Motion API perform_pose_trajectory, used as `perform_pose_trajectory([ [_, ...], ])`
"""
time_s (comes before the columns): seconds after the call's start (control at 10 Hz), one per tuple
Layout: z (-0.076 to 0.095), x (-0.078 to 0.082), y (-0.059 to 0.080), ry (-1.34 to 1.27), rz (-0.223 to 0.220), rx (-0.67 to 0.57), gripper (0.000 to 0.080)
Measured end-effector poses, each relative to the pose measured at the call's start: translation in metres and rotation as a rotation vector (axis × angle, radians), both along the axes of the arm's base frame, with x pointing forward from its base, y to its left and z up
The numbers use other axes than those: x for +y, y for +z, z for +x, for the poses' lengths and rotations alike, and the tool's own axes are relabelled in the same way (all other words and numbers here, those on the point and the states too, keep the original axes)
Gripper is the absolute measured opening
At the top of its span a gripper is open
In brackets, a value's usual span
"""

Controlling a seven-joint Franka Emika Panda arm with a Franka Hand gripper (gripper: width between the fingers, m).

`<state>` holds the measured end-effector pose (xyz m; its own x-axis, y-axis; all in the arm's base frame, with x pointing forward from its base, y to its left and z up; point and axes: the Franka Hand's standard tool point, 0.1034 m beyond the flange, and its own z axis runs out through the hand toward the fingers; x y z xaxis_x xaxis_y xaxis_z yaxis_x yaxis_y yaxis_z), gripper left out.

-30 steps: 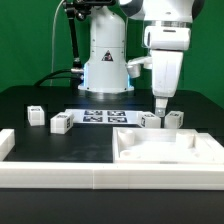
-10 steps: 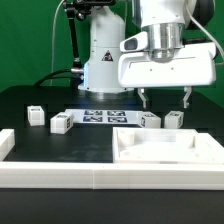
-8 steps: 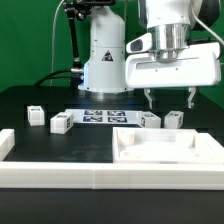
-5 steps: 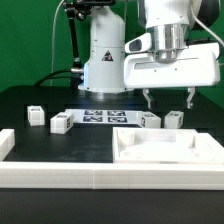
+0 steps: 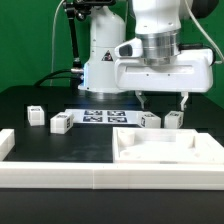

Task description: Assemble one leg

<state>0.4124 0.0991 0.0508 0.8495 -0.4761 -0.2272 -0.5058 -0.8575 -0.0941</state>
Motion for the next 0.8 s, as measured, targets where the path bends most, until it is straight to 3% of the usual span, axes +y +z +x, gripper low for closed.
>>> perform_pose_trajectory([
  [0.4,-0.011,0.016,0.011,0.064,0.107,0.221,0.0649],
  [0.5,-0.011,0.015,0.009,0.061,0.114,0.238,0.0649],
  [0.8,-0.018,0.011,0.006,0.070,0.196,0.421,0.0649],
])
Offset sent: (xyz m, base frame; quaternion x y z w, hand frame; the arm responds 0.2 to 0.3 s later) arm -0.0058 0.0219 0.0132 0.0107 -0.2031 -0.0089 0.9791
